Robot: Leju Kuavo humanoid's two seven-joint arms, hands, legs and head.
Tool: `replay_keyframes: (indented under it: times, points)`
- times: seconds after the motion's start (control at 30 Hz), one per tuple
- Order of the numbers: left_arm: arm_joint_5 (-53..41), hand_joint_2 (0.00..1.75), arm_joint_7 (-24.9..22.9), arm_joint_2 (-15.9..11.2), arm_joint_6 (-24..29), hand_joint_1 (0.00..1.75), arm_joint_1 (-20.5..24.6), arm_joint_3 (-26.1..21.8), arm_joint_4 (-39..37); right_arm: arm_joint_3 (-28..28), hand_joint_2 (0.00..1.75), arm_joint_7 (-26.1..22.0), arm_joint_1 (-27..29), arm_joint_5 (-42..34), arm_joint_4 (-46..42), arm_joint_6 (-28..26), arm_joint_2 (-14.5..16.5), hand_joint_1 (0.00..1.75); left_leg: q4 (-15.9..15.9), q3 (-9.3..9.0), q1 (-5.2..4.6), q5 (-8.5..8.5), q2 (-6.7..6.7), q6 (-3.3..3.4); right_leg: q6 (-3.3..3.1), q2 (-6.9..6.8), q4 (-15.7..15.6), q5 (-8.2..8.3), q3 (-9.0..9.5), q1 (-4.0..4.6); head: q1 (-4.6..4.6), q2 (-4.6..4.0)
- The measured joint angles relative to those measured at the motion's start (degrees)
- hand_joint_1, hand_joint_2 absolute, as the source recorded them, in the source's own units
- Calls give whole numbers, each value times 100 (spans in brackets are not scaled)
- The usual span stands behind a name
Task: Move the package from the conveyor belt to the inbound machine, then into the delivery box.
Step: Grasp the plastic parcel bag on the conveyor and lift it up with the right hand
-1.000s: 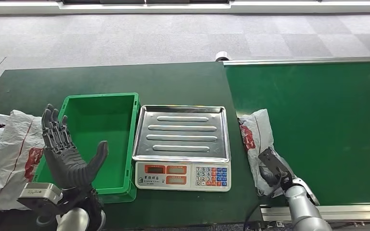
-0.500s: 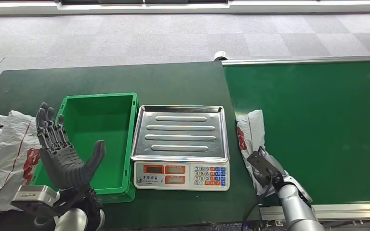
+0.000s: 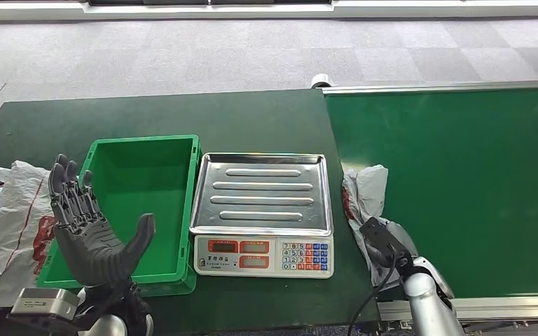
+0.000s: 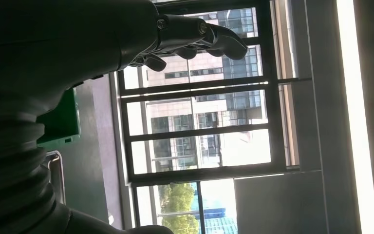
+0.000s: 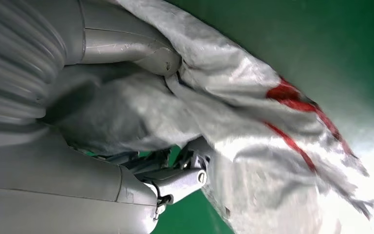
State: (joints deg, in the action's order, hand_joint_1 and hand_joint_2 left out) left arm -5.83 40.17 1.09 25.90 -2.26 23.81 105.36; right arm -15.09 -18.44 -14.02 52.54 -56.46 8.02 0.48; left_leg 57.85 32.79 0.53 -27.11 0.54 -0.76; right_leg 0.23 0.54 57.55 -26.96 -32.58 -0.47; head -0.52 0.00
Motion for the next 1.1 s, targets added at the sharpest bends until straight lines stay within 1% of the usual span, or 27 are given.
replay_keyframes:
  times: [0.23,0.4,0.47,0.53,0.57,0.63,0.73,0.77,0.8,0.87,0.97,1.1]
  points:
    - [-130,175,0,146,-106,0,-99,-161,97,261,175,142,234,-152,-593,-261,53,175,0,4,0,0,-16,0,-2,-12,0,-3,0,4,-1,0]
    - [-154,175,0,203,-157,0,-142,-222,142,343,175,236,423,-242,-1012,-340,103,175,0,10,-1,0,-23,0,-1,-18,0,-4,0,3,0,0]
    - [-162,175,0,224,-171,0,-145,-239,149,352,175,258,476,-273,-1182,-475,135,175,0,11,-1,1,-24,1,-1,-19,0,-3,-1,0,1,0]
    - [-178,175,0,252,-172,0,-149,-273,166,353,175,252,515,-267,-1384,-874,187,175,0,11,-2,1,-24,1,0,-20,0,-3,-1,-2,1,0]
    - [-186,175,0,267,-172,0,-153,-291,178,350,175,237,528,-262,-1512,-1181,224,175,0,11,-2,1,-25,1,0,-20,0,-3,-2,-3,0,0]
    - [-199,175,0,299,-186,0,-164,-312,203,304,175,142,564,-272,-1873,-2096,345,175,1,10,-3,3,-27,4,0,-23,0,-3,-3,-5,0,0]
    - [-200,175,0,372,-275,0,-167,-315,208,135,175,-240,684,-209,-2678,-3842,616,175,1,12,-4,6,-41,7,1,-36,0,-4,-2,-8,1,0]
    - [-200,175,-1,400,-306,0,-164,-316,203,76,175,-407,736,-162,-2985,-4267,708,175,1,14,-4,5,-45,7,2,-38,0,-5,-1,-8,0,0]
    - [-200,175,-2,429,-330,0,-161,-316,195,18,175,-558,782,-122,-3291,-4544,801,175,1,15,-4,4,-44,6,3,-37,0,-6,-2,-8,0,0]
    - [-199,175,-4,473,-355,0,-154,-316,182,-91,175,-728,849,-73,-3791,-4770,964,175,1,14,-4,1,-37,4,5,-31,-1,-7,-3,-8,-1,0]
    - [-197,175,-4,513,-361,0,-145,-316,169,-211,175,-763,938,-46,-4271,-4815,1132,175,1,15,-5,0,-38,5,7,-32,-2,-9,-3,-11,0,0]
    - [-197,175,-4,542,-362,0,-140,-317,148,-310,175,-779,1001,-31,-4621,-4819,1260,175,2,13,-5,2,-38,7,8,-32,-2,-8,-1,-12,0,0]
